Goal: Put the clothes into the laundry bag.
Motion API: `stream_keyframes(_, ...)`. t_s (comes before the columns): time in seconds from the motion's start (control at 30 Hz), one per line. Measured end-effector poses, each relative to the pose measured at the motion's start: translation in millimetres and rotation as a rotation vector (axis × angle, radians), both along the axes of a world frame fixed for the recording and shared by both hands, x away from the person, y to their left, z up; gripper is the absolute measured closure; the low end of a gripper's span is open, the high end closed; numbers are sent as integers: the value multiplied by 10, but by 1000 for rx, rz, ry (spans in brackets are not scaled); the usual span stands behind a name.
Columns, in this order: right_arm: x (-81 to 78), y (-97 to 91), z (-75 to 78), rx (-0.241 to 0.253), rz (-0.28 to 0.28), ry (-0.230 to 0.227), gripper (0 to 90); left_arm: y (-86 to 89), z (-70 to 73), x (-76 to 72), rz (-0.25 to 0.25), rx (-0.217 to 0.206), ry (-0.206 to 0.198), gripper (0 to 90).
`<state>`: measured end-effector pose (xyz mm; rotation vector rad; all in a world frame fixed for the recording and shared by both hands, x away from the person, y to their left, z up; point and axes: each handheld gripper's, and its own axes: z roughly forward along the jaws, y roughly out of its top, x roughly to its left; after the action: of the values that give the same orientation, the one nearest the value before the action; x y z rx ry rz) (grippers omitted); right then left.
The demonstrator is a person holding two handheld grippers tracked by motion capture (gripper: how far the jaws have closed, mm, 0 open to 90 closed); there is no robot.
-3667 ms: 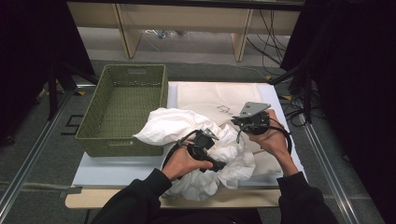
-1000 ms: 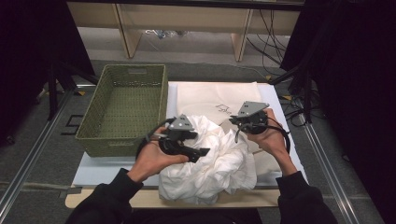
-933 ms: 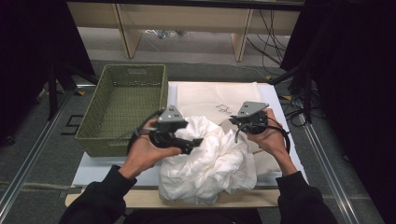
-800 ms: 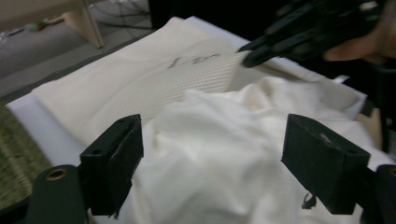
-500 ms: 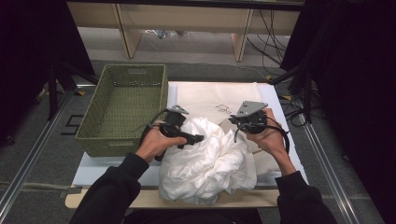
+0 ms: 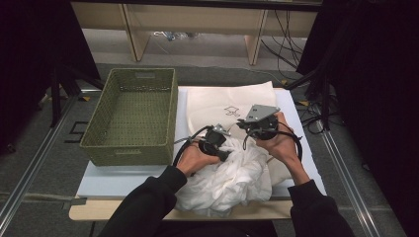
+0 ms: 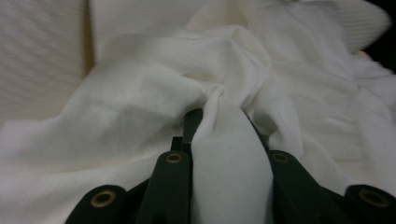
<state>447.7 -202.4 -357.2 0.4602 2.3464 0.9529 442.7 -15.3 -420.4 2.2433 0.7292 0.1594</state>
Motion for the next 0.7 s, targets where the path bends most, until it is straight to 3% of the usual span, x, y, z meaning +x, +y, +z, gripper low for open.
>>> stream_keyframes(0.03, 4, -3, -1, 2, 10, 0, 884, 4, -32, 40, 41, -7, 0, 769)
stream_keyframes(0.07, 2, -4, 0, 2, 11, 3, 883, 11, -59, 72, 51, -22, 17, 765)
stream_keyframes(0.1, -1, -4, 2, 0, 13, 3, 883, 58, -81, 138, 30, -4, 45, 753)
stream_keyframes(0.13, -19, -1, 0, -4, 5, 7, 883, 41, -112, 143, 101, -68, 59, 736)
stream_keyframes(0.17, -25, 2, -3, -7, 10, 10, 883, 73, -102, 156, 94, -57, 64, 717)
stream_keyframes(0.23, -27, -13, -8, -15, 14, 3, 883, 103, -53, 120, 105, -81, 68, 672)
stream_keyframes(0.3, -29, -40, -12, -5, -6, 13, 883, 152, 31, 61, 96, -66, 42, 571)
stream_keyframes(0.4, -12, -65, -21, -1, 3, 6, 883, 269, 195, -69, 115, -43, -32, 400)
stream_keyframes(0.5, -11, -73, -25, 2, -10, 16, 883, 441, 320, -143, 137, -66, -62, 300)
stream_keyframes(0.57, -5, -69, -26, -5, -1, 12, 883, 542, 335, -137, 148, -52, -35, 252)
stream_keyframes(0.63, -6, -60, -24, -2, 3, 9, 883, 618, 263, -67, 175, -28, -6, 217)
stream_keyframes(0.7, -16, -53, -22, -5, -1, 14, 882, 647, 131, 36, 206, -38, 62, 163)
